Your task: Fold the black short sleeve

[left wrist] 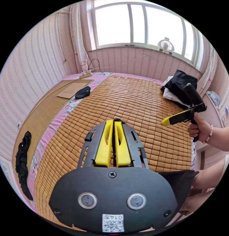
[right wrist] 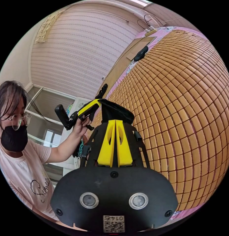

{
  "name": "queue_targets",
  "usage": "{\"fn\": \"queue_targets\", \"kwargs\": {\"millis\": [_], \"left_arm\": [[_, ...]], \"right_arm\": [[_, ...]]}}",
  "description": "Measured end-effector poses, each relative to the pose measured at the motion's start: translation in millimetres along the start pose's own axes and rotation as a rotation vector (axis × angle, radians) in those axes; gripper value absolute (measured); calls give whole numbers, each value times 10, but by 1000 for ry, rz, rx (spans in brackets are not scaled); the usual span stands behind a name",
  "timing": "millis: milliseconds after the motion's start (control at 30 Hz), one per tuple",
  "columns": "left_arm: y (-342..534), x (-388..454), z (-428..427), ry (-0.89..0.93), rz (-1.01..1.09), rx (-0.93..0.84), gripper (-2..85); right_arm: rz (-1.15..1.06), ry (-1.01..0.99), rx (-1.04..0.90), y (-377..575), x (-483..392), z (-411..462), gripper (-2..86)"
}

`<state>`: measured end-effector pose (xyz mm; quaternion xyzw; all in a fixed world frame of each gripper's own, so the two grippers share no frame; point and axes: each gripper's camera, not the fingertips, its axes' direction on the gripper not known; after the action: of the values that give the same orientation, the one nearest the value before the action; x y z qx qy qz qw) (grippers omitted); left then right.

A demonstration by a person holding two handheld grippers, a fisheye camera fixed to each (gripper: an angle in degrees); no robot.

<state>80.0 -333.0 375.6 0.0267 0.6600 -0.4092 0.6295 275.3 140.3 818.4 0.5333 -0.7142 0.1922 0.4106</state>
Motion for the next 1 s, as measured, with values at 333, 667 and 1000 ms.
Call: {"fn": "queue_targets", "kwargs": {"millis": [333, 667, 1000], "left_arm": [[-280, 230, 759, 167, 188, -62, -10], [736, 451, 977, 144, 65, -372, -10], [1251, 275, 1321, 146, -132, -366, -10]], "right_arm": [[-68, 138, -104, -316, 289, 388, 67], [-185, 250, -287, -651, 16, 939, 76], [-344, 283, -454, -988, -453, 1860, 43]]}}
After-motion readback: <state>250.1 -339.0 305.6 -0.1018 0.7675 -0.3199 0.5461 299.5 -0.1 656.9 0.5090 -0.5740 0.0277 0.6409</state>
